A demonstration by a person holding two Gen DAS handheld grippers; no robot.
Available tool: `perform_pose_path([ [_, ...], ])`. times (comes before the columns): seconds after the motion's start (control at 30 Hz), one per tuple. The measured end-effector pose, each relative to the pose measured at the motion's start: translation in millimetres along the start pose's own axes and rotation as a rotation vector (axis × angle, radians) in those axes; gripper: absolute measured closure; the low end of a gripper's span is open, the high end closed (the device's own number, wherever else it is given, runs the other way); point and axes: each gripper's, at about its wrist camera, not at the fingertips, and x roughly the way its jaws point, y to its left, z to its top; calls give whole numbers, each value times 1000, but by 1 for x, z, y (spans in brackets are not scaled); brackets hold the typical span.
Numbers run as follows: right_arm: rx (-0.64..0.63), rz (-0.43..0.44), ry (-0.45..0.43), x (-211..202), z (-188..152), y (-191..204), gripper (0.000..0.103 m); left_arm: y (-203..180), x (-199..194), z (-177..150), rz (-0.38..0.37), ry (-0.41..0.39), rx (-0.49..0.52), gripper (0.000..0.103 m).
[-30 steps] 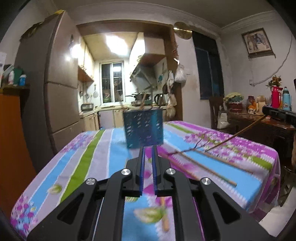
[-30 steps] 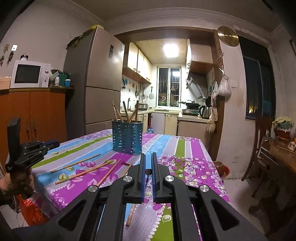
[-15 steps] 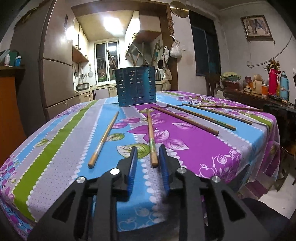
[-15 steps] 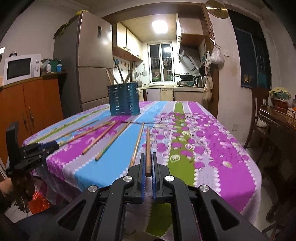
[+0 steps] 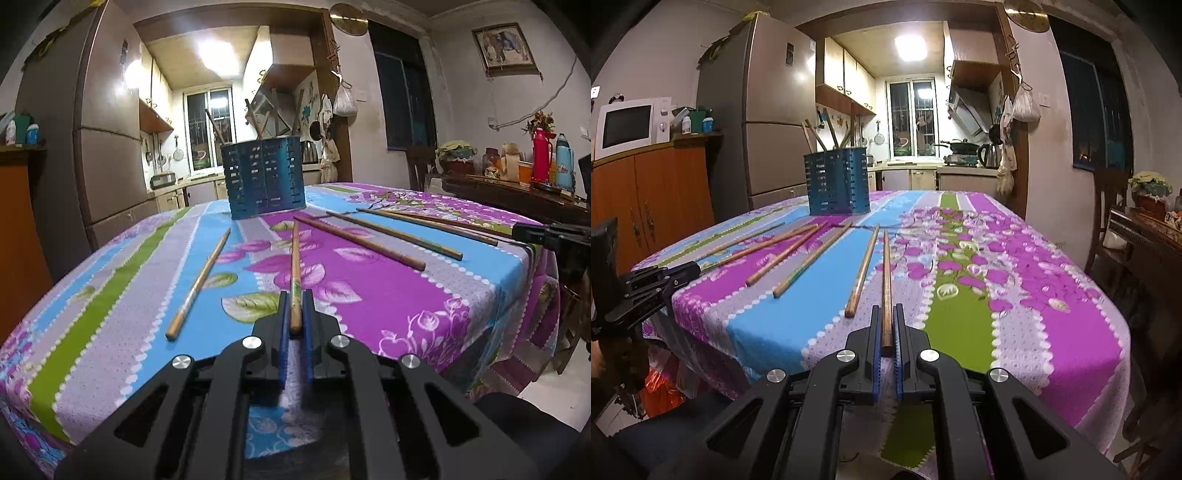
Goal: Organize utensils
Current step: 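Lift both chopsticks and lower them into the blue holder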
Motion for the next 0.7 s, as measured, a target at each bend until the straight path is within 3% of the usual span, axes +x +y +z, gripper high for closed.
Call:
perform_pose_path([
  [0.37,-52,15,-131,-35,64,-5,96,-2,-20,58,6,-153,30,98],
  [0.53,-89,45,-186,-36,100,-3,96,-5,-15,94,8,-239,53,98],
  [0.7,-89,77,-209,-19,141,-7,96,-7,2,116,1,-259,52,98],
])
